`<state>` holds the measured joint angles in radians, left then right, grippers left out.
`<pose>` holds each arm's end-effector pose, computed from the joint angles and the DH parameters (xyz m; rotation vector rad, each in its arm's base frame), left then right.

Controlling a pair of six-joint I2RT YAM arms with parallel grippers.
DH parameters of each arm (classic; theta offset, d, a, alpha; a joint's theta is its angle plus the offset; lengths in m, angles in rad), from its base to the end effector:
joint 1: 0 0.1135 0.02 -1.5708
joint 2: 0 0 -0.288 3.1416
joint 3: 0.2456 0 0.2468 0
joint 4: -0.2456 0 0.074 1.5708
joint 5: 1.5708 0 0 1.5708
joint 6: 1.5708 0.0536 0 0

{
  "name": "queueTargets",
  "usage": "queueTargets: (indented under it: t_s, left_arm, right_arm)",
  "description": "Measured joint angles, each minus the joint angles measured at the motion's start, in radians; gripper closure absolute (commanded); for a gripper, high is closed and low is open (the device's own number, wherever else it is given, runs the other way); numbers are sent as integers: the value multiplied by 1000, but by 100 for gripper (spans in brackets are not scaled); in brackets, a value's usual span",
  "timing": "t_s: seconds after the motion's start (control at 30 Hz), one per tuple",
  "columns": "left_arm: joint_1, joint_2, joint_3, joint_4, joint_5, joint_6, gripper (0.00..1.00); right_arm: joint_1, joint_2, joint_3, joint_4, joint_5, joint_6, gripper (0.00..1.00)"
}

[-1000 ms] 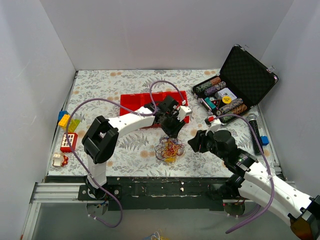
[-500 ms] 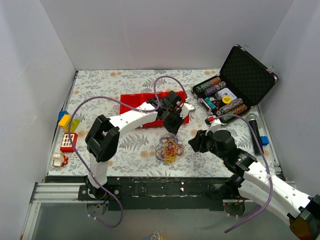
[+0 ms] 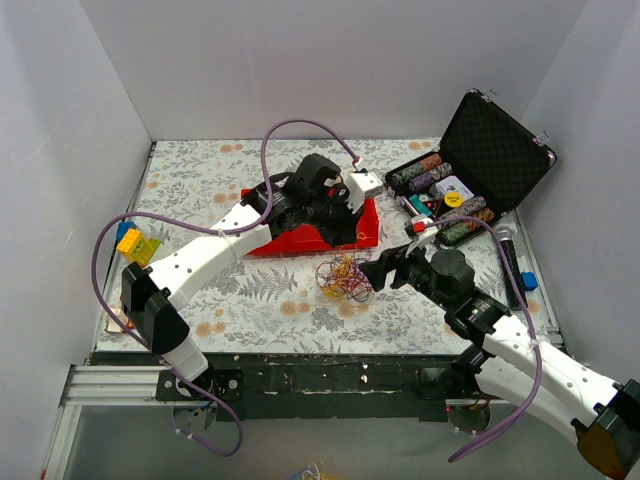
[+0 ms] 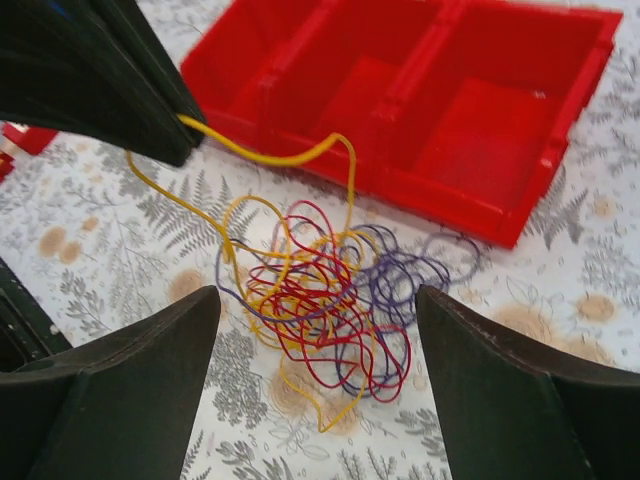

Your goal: Untangle the cables

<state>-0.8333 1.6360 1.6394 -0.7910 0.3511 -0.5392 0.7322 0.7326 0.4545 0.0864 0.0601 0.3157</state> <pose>0.2322 -0.2831 0.3736 0.5606 2.5048 -1.0211 0.1343 0.1164 0.2738 -0.3314 1.7861 0.7019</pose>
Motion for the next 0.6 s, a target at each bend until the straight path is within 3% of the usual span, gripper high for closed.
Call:
queueTargets:
  t_s: [0.27, 0.43, 0.6]
  left_arm:
    - [0, -9, 0, -25, 14, -16, 100]
    - [0, -11, 0, -21, 14, -41, 100]
    - [0, -12, -1, -5, -15, -68, 100]
  right_arm:
    - [0, 67, 8, 224, -116, -36, 10]
    - [1, 145, 25, 317, -171, -28, 25]
    - [10, 206, 29, 406, -217, 2, 30]
